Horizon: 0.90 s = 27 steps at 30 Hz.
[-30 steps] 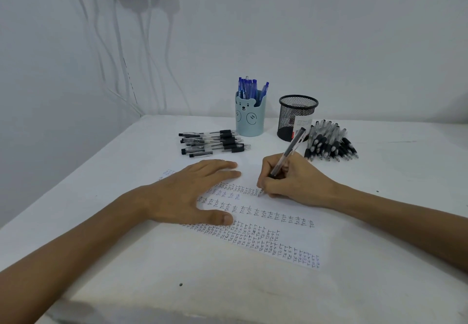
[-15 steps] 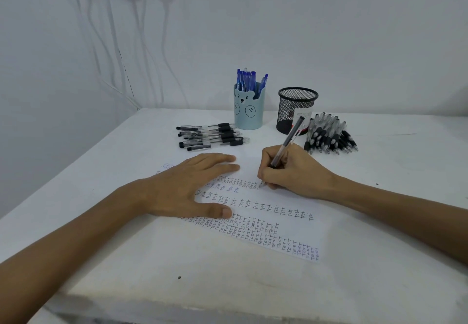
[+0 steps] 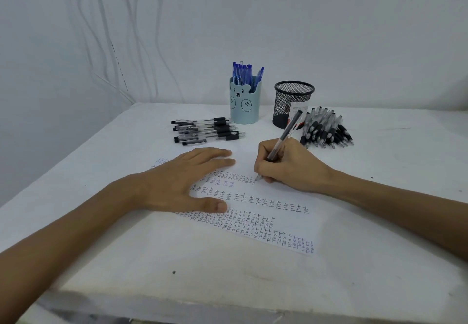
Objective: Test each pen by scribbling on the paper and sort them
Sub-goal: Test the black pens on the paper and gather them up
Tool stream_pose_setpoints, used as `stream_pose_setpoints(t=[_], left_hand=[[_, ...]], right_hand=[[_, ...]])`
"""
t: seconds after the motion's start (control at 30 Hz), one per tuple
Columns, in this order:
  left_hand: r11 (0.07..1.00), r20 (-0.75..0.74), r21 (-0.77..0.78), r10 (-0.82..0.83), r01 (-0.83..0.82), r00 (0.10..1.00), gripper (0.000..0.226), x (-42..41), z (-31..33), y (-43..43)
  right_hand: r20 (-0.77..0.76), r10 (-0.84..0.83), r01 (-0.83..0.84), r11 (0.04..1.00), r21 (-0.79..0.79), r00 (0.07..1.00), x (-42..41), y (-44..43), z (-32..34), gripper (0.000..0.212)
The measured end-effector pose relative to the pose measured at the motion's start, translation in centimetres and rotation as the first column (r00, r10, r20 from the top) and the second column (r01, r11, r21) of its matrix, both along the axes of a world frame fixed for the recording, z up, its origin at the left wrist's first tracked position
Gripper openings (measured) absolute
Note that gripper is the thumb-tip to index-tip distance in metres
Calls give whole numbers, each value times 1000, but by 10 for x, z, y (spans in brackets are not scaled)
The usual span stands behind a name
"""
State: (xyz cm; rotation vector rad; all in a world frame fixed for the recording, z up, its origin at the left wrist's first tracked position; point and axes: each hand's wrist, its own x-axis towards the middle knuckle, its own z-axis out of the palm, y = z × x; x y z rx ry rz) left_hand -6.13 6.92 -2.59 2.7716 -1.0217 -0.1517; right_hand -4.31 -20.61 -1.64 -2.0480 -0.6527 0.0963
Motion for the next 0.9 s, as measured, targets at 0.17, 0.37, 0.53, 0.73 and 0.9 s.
stream_pose_setpoints(t=[0.17, 0.37, 0.53, 0.73, 0.9], left_hand=[[1000, -2, -2, 1, -1, 1000, 94, 0, 1, 0], [1000, -11, -2, 2, -2, 1000, 92, -2, 2, -1], [1000, -5, -15, 1, -1, 1000, 92, -2, 1, 0], [1000, -9, -28, -2, 1, 1000, 92, -2, 2, 0], [1000, -12, -16, 2, -2, 1000, 92, -1, 3, -1]], right_hand=[[16, -21, 21, 1000, -7, 1000, 1, 1, -1, 11], [31, -41, 43, 998, -40, 999, 0, 3, 0, 12], [-250, -88, 152, 956, 249, 964, 6, 2, 3, 25], [-298, -18, 129, 925, 357, 954, 11, -1, -1, 35], [-280, -47, 161, 902, 401, 959, 10, -1, -1, 42]])
